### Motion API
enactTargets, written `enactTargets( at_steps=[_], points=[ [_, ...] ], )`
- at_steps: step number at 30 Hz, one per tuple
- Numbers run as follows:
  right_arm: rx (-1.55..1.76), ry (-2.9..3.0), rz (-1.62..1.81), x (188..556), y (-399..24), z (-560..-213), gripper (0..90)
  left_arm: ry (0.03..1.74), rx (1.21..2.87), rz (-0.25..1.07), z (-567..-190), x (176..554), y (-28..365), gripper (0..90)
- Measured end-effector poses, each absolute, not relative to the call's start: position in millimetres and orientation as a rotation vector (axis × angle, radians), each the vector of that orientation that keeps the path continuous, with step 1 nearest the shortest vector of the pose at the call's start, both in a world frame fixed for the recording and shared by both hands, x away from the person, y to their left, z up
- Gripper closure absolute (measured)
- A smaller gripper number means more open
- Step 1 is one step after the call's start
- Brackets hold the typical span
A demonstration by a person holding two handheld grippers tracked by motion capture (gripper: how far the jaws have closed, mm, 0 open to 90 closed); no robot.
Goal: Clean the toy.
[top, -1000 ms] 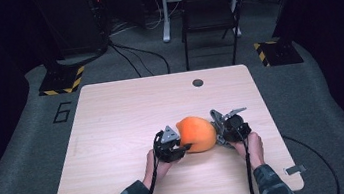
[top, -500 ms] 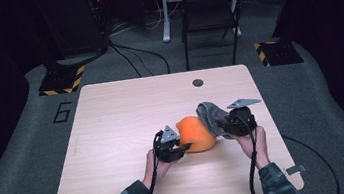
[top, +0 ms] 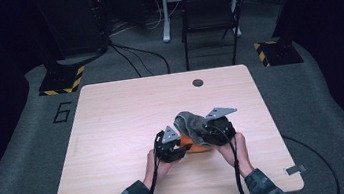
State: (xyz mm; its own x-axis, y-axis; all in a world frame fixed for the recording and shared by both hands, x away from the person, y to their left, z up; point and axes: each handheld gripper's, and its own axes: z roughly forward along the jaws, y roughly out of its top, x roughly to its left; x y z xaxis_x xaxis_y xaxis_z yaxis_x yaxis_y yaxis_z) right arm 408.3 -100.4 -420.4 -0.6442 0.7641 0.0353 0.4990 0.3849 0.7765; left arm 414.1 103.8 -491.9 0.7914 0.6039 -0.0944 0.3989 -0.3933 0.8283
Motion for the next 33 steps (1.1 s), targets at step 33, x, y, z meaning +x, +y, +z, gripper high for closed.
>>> enactTargets(
  at_steps=[33],
  points=[
    [1.294, 2.264, 0.916, 432, -148, -445, 73.2, 0.724, 2.043, 0.283, -492, 414, 104, 67.4]
  ],
)
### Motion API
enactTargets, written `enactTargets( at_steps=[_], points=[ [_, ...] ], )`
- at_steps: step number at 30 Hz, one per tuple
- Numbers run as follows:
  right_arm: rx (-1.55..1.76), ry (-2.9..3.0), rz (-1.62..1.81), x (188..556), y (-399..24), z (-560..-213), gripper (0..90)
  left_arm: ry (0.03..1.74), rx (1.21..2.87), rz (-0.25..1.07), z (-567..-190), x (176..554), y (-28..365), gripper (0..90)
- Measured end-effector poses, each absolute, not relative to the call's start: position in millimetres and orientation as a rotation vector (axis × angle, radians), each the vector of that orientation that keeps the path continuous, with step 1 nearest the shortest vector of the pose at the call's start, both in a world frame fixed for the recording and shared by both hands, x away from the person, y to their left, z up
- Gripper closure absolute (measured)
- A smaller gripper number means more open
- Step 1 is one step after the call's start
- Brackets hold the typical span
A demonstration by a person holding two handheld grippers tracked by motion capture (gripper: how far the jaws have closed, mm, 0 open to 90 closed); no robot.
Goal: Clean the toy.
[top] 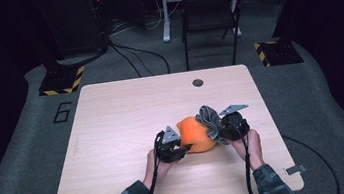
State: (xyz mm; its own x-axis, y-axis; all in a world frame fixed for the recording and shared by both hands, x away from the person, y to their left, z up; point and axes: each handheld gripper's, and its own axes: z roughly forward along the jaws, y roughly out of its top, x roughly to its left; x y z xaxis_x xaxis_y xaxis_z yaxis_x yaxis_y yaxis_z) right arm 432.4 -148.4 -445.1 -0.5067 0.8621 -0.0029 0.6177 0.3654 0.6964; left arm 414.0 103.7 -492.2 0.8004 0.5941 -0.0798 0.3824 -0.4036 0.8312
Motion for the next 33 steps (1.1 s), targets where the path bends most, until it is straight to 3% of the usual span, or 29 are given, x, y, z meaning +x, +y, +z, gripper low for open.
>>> enactTargets(
  at_steps=[21, 26, 33],
  points=[
    [1.420, 2.333, 0.705, 452, -163, -491, 73.3, 0.723, 2.040, 0.293, -492, 413, 103, 67.4],
    [1.390, 2.288, 0.711, 445, -168, -469, 75.3, 0.722, 2.042, 0.297, -491, 412, 104, 67.2],
    [1.257, 2.196, 1.010, 415, -163, -398, 75.6, 0.725, 2.037, 0.293, -492, 414, 104, 67.0]
  ],
)
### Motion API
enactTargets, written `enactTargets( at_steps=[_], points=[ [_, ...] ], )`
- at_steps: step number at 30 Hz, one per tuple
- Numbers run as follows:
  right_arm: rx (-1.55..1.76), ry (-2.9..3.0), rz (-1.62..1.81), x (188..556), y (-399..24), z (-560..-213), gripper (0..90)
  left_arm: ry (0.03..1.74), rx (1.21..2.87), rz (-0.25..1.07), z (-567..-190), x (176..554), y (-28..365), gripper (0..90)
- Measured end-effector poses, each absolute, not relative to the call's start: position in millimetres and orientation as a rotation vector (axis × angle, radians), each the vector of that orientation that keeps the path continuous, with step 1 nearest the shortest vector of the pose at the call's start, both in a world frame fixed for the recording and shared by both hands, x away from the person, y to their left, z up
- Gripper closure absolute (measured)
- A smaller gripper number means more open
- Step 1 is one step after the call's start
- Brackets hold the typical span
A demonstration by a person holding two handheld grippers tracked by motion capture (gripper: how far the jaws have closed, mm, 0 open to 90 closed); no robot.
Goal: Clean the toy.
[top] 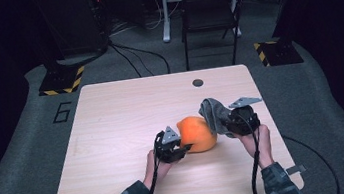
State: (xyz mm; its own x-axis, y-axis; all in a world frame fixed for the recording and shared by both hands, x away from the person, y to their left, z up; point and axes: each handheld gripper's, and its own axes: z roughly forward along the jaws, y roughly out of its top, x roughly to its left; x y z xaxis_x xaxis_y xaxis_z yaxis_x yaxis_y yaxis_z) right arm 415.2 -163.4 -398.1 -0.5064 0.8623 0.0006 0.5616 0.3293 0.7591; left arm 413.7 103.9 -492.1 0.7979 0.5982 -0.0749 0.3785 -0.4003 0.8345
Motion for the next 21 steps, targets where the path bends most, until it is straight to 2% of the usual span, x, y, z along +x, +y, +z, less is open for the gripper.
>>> enactTargets(
  at_steps=[3, 8, 10, 14, 21],
  points=[
    [1.189, 2.252, 1.015, 409, -145, -395, 75.4, 0.726, 2.039, 0.293, -492, 413, 103, 66.9],
    [1.193, 2.321, 0.883, 421, -123, -436, 75.4, 0.725, 2.051, 0.294, -495, 414, 104, 64.6],
    [1.191, 2.331, 0.883, 422, -124, -437, 75.4, 0.720, 2.050, 0.291, -495, 415, 104, 62.9],
    [1.200, 2.322, 0.886, 423, -126, -439, 75.4, 0.705, 2.041, 0.289, -496, 415, 105, 56.8],
    [1.200, 2.325, 0.870, 425, -128, -441, 75.4, 0.667, 2.047, 0.298, -496, 417, 110, 38.4]
  ],
)
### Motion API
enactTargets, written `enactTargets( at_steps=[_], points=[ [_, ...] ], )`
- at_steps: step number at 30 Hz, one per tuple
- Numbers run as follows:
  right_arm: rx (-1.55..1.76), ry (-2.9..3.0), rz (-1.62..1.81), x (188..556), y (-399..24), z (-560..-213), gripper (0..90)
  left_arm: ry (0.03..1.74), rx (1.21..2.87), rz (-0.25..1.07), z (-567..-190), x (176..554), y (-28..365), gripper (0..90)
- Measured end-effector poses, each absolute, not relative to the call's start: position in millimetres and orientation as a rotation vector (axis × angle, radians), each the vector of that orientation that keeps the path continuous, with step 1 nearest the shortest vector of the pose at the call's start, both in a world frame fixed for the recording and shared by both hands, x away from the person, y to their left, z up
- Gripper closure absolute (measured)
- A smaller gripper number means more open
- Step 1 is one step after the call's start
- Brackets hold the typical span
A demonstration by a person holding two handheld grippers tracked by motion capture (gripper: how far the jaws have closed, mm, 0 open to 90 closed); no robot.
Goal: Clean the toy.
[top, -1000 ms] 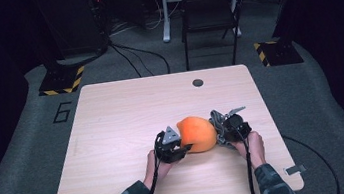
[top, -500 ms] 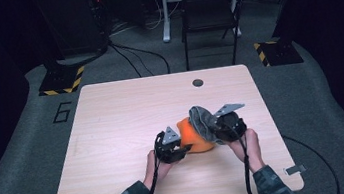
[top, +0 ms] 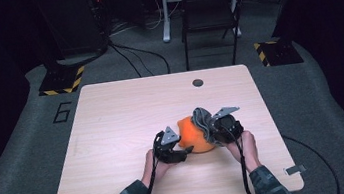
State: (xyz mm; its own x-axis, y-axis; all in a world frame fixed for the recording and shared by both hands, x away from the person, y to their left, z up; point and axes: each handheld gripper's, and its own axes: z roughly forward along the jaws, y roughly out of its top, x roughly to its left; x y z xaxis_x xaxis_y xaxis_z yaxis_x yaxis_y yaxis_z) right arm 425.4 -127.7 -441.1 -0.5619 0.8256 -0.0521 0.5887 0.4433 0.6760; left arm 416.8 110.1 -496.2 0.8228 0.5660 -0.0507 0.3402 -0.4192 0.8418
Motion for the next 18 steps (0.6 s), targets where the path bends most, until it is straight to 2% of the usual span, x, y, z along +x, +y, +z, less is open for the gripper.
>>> enactTargets(
  at_steps=[5, 7, 12, 18],
  points=[
    [1.206, 2.322, 0.880, 427.5, -131.2, -442.8, 75.3, 0.581, 2.077, 0.358, -494.6, 414.9, 116.2, 26.9],
    [1.222, 2.321, 0.886, 428.7, -131.5, -443.6, 75.4, 0.557, 2.088, 0.393, -495.7, 415.3, 118.4, 19.1],
    [1.229, 2.315, 0.882, 429.5, -131.1, -444.2, 75.4, 0.504, 2.091, 0.424, -499.1, 418.3, 118.4, 15.3],
    [1.242, 2.319, 0.900, 433.2, -134.3, -446.0, 75.3, 0.409, 2.100, 0.515, -503.7, 417.3, 111.5, 15.2]
  ],
)
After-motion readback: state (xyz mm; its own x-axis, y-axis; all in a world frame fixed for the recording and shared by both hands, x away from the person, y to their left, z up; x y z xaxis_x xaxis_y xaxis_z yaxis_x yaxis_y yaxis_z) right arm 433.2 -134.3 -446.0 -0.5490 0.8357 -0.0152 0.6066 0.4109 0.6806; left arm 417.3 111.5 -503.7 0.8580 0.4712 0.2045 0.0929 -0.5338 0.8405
